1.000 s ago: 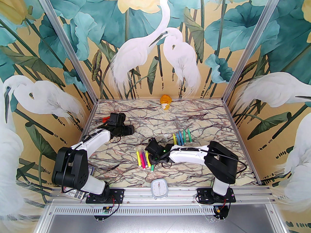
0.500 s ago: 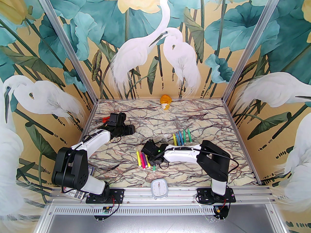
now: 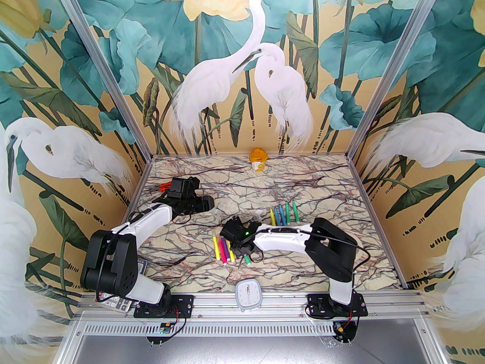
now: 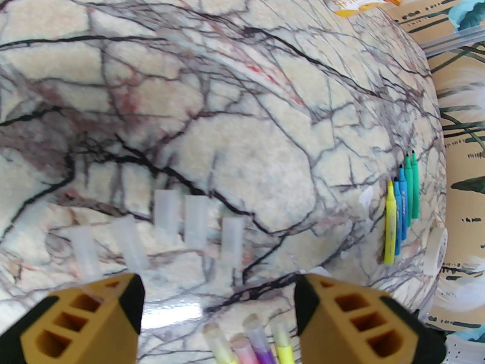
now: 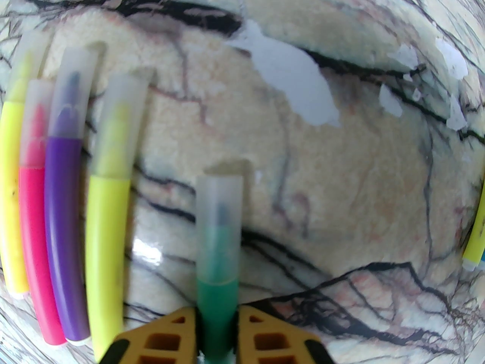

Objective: Open the pen caps

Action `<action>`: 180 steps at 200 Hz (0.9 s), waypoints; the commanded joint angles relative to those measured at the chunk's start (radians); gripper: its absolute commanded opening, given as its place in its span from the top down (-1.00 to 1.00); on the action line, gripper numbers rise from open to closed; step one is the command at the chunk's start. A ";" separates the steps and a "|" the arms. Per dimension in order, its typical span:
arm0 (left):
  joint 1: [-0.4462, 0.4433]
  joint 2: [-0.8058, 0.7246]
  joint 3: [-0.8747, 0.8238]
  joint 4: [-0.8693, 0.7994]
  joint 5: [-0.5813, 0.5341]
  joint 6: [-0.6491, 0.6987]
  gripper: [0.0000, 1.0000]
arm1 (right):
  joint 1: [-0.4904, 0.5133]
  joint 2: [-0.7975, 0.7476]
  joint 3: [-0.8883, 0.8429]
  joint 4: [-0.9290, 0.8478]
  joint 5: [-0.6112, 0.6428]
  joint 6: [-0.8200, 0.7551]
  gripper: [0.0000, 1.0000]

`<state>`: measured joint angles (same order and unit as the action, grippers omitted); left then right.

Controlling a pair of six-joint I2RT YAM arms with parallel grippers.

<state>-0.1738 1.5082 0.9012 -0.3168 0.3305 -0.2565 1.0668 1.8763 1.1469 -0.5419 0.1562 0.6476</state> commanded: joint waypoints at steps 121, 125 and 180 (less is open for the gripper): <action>-0.163 0.016 -0.027 0.246 0.521 -0.123 -0.28 | -0.172 -0.447 -0.342 0.406 -0.191 -0.249 0.74; -0.170 0.019 -0.028 0.261 0.535 -0.132 -0.27 | -0.172 -0.449 -0.341 0.410 -0.191 -0.251 0.75; -0.236 0.064 -0.009 0.328 0.626 -0.172 -0.18 | -0.174 -0.469 -0.338 0.445 -0.190 -0.268 0.75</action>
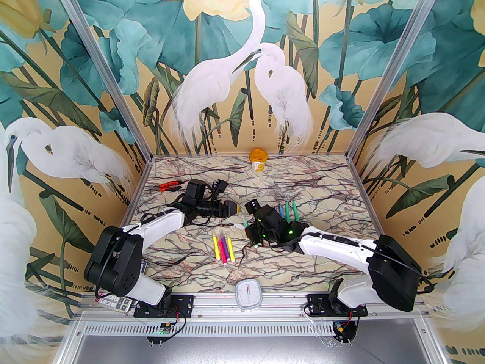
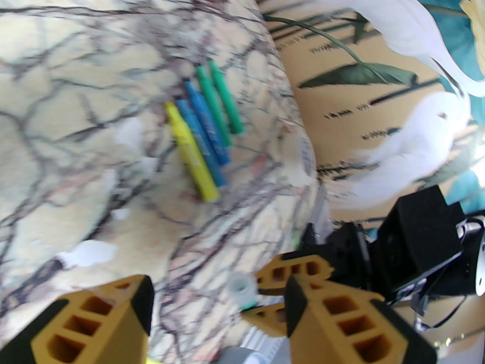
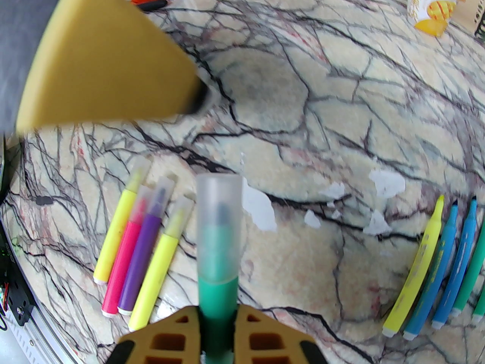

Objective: Open the pen caps

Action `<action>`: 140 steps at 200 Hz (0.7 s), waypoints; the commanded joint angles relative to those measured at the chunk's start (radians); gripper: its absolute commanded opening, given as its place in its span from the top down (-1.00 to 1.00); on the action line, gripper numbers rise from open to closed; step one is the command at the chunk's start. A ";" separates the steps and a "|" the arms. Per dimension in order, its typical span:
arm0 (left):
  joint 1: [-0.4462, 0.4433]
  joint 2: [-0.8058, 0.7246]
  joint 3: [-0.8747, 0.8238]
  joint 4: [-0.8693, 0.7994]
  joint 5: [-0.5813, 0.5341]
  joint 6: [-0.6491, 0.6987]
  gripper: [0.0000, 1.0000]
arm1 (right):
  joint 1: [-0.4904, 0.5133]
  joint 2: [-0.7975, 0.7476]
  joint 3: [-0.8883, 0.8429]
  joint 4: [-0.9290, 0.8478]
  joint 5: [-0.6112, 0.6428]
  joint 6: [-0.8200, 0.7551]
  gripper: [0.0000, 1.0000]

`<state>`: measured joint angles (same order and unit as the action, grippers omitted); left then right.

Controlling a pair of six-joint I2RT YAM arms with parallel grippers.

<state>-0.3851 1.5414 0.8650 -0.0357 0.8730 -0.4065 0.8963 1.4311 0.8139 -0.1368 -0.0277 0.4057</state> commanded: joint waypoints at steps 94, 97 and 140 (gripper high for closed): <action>-0.063 0.062 0.070 0.003 0.091 -0.013 0.28 | -0.007 -0.048 -0.009 0.061 0.016 -0.041 0.76; -0.063 0.063 0.072 0.002 0.092 -0.014 0.30 | -0.007 -0.048 -0.009 0.063 0.017 -0.041 0.75; -0.063 0.064 0.080 -0.003 0.099 -0.020 0.59 | -0.014 -0.051 -0.017 0.086 0.028 -0.035 0.75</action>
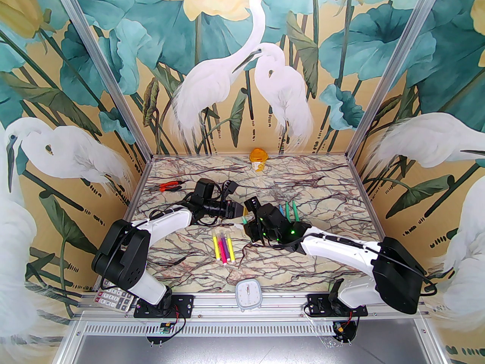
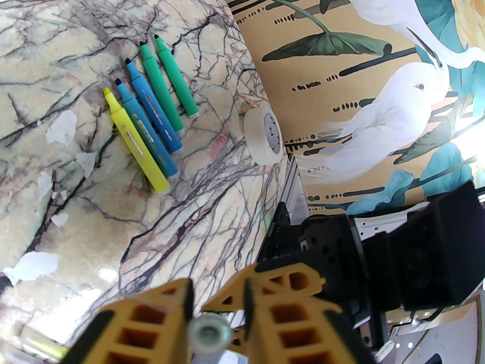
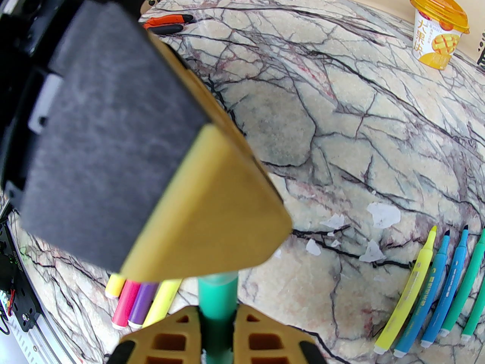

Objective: Open the pen caps

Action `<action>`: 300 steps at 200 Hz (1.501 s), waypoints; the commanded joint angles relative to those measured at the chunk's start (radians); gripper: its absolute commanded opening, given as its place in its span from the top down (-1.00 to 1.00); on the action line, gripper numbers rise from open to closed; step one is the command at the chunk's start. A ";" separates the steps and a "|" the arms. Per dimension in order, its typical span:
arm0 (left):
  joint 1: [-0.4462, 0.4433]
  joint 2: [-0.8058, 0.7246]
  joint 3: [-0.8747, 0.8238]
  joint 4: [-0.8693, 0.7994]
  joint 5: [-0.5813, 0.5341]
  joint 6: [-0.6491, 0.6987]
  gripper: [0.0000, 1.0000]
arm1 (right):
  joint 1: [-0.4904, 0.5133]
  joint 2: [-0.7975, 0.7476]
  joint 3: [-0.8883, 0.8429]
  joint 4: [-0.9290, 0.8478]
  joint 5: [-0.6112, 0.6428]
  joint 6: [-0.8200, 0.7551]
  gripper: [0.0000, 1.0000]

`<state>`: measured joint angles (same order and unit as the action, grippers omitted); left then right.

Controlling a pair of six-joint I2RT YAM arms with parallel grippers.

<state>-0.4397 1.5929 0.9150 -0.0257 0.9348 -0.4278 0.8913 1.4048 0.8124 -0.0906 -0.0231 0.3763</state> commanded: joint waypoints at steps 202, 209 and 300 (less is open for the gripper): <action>0.055 0.024 0.131 -0.088 -0.066 -0.060 1.00 | -0.014 -0.036 -0.111 -0.006 0.024 -0.054 0.90; 0.069 0.023 0.134 -0.088 -0.074 -0.069 1.00 | -0.014 -0.041 -0.121 -0.014 0.029 -0.055 0.90; 0.189 0.010 0.194 -0.192 -0.192 -0.063 1.00 | -0.015 -0.085 -0.194 -0.025 0.082 -0.073 0.95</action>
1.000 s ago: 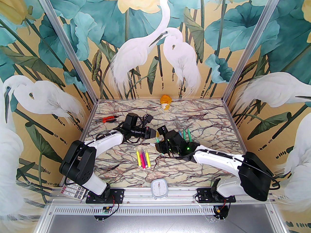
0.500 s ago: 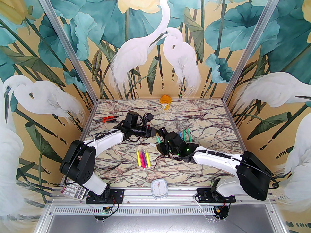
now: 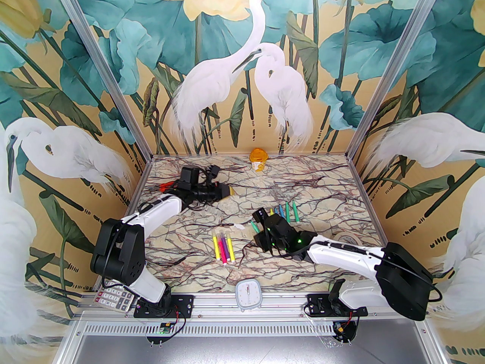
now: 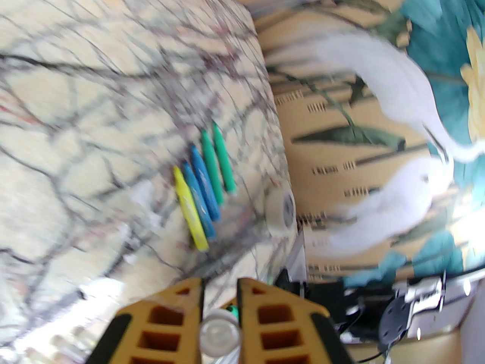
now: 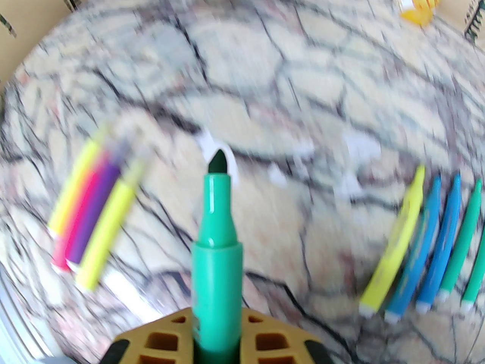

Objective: Open the pen caps

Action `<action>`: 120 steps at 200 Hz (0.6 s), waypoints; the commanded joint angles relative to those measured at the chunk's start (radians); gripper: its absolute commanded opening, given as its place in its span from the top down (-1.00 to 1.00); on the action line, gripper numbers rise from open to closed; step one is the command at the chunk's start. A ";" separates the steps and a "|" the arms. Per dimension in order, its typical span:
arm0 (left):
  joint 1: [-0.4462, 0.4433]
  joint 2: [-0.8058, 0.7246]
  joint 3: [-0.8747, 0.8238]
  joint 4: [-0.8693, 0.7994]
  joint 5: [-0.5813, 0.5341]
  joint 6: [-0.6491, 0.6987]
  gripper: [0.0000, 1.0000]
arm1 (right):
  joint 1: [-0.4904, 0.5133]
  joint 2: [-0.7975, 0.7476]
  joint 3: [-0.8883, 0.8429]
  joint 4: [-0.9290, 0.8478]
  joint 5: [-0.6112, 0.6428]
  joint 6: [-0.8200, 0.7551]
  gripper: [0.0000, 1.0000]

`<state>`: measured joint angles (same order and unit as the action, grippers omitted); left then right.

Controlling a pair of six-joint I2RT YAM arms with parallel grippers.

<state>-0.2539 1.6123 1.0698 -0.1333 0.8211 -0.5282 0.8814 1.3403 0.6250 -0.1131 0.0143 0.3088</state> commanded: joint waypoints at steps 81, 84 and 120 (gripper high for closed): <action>0.010 -0.038 0.110 -0.571 -0.792 0.270 1.00 | -0.065 0.111 0.098 0.013 0.195 0.085 0.91; 0.010 -0.038 0.108 -0.574 -0.805 0.270 1.00 | -0.066 0.118 0.102 0.011 0.199 0.087 0.91; 0.016 -0.020 0.105 -0.622 -0.957 0.281 1.00 | -0.084 0.188 0.164 -0.031 0.252 0.111 0.88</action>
<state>-0.2478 1.5986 1.1751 -0.6704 0.0460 -0.2859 0.8051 1.4883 0.7364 -0.1116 0.1993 0.3801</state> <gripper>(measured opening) 0.163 0.176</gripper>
